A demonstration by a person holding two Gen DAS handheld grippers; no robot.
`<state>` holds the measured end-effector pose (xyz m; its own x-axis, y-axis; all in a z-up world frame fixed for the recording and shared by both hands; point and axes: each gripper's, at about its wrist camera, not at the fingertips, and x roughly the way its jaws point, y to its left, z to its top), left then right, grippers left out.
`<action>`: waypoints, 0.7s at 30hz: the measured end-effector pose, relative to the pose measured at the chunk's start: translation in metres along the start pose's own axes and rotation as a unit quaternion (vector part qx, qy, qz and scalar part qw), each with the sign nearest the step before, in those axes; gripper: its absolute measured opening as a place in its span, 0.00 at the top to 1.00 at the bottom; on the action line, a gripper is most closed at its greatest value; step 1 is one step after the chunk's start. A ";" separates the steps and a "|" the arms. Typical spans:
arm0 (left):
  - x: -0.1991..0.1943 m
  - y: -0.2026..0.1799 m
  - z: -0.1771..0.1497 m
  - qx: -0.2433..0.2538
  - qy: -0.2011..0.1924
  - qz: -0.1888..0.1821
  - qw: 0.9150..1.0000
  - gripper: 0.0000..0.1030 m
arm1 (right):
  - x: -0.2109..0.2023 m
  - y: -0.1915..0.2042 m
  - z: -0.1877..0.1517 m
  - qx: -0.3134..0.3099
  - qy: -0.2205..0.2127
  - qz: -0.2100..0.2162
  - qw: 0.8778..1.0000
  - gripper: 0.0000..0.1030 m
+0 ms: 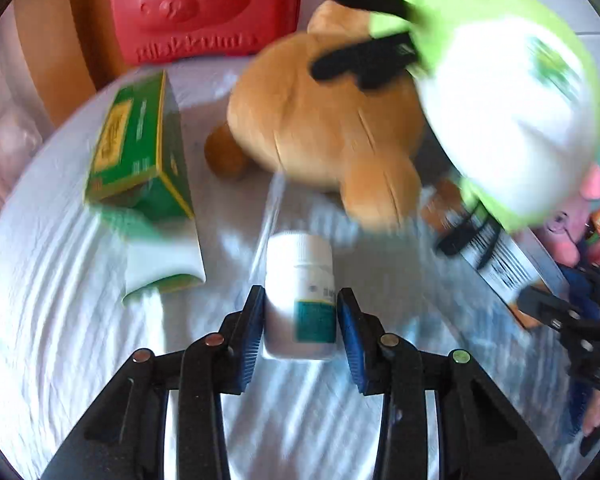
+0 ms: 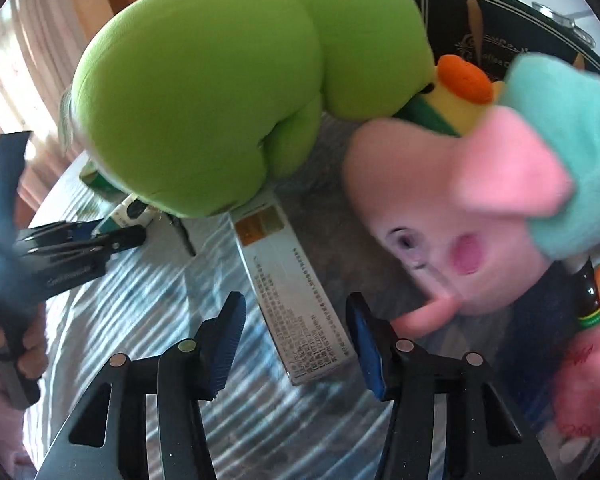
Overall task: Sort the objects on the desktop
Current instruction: 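Grasp the white pill bottle with the left tool while the right tool grasps the white medicine box, then carry the pill bottle and medicine box over the crate and open both tools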
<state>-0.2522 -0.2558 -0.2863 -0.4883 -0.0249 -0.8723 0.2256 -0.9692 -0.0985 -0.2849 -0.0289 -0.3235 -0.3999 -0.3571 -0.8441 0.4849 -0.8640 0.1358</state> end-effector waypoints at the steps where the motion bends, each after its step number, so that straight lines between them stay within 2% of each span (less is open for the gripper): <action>1: 0.000 0.002 -0.005 -0.008 0.009 -0.009 1.000 0.65 | 0.001 0.000 -0.001 0.000 0.003 -0.001 1.000 0.49; 7: -0.005 0.001 -0.009 -0.004 0.003 0.003 1.000 0.66 | 0.007 -0.001 -0.003 -0.004 0.011 -0.009 1.000 0.49; 9: -0.007 0.000 -0.009 -0.004 -0.001 0.007 1.000 0.66 | 0.003 0.004 -0.006 -0.007 0.011 -0.012 1.000 0.54; 10: -0.008 -0.002 -0.010 -0.003 -0.003 0.006 1.000 0.66 | 0.002 0.004 -0.009 -0.005 0.012 -0.013 1.000 0.63; 11: -0.009 -0.004 -0.010 -0.001 -0.004 0.007 1.000 0.66 | 0.001 0.004 -0.011 -0.003 0.012 -0.013 1.000 0.65; 19: -0.022 -0.016 -0.046 -0.001 0.020 -0.014 1.000 0.67 | -0.020 0.004 -0.043 0.021 0.023 0.000 1.000 0.68; 21: -0.026 -0.020 -0.054 0.008 0.018 -0.009 1.000 0.67 | -0.023 0.001 -0.050 0.024 0.029 0.000 0.999 0.68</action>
<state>-0.1985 -0.2225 -0.2877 -0.4609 0.0009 -0.8874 0.2039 -0.9731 -0.1069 -0.2363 -0.0036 -0.3302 -0.3544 -0.3365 -0.8725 0.4465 -0.8807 0.1584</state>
